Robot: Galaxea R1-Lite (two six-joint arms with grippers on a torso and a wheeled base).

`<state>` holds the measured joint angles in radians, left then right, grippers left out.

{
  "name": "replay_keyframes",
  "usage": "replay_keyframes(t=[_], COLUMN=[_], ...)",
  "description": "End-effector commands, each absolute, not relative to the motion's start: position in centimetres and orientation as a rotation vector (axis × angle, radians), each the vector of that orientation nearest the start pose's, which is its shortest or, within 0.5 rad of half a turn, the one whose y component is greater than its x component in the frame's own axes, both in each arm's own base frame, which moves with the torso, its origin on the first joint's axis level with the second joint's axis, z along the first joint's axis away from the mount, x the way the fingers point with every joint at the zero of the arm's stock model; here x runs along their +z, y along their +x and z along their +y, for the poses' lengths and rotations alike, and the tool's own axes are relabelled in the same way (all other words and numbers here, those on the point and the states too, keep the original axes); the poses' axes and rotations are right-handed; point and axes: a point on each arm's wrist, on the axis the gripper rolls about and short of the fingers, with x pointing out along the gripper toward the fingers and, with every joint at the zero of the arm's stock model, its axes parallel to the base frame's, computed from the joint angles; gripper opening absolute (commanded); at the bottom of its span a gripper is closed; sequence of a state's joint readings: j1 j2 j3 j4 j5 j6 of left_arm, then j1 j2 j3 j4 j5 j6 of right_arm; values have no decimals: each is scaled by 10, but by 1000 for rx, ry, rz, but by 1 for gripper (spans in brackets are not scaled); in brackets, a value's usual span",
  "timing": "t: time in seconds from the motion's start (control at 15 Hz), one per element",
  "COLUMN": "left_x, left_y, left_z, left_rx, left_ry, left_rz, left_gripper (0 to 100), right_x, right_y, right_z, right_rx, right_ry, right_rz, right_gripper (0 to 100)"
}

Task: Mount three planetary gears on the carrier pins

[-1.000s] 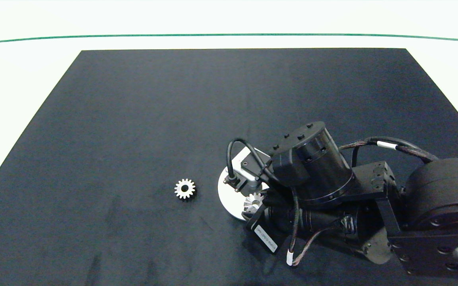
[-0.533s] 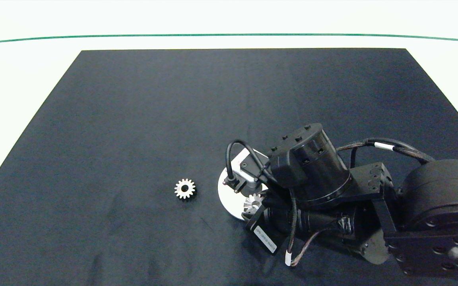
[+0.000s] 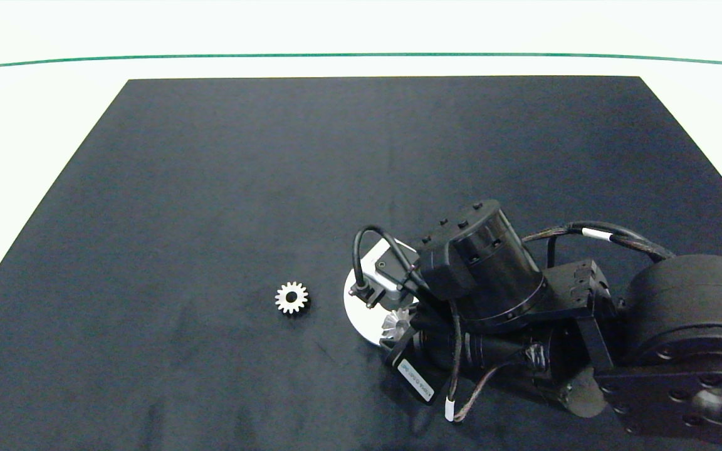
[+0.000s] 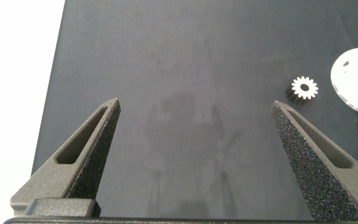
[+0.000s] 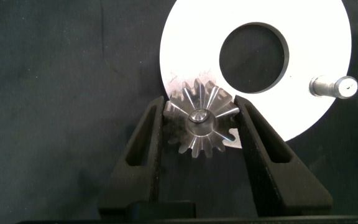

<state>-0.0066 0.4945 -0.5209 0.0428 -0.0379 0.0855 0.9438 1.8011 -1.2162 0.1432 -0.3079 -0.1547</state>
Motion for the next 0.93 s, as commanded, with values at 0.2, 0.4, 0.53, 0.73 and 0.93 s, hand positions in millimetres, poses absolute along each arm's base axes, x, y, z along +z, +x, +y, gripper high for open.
replay_keyframes(t=[0.2, 0.4, 0.53, 0.73, 0.93], left_x=[223, 224, 224, 224, 224], left_y=[10, 10, 10, 10, 10], left_z=[-1, -1, -1, -1, -1], left_rx=[-46, -46, -48, -46, -46], left_ry=[86, 86, 86, 86, 86], left_rz=[7, 6, 6, 6, 4], left_gripper=[100, 100, 100, 100, 100], right_x=[187, 187, 187, 187, 215], right_y=[203, 203, 203, 203, 195], right_z=[269, 269, 269, 269, 253], right_rx=[654, 654, 654, 654, 629], right_ry=[-579, -577, -574, -575, -537], right_rz=[546, 546, 545, 547, 477], right_gripper=[0, 100, 100, 100, 100])
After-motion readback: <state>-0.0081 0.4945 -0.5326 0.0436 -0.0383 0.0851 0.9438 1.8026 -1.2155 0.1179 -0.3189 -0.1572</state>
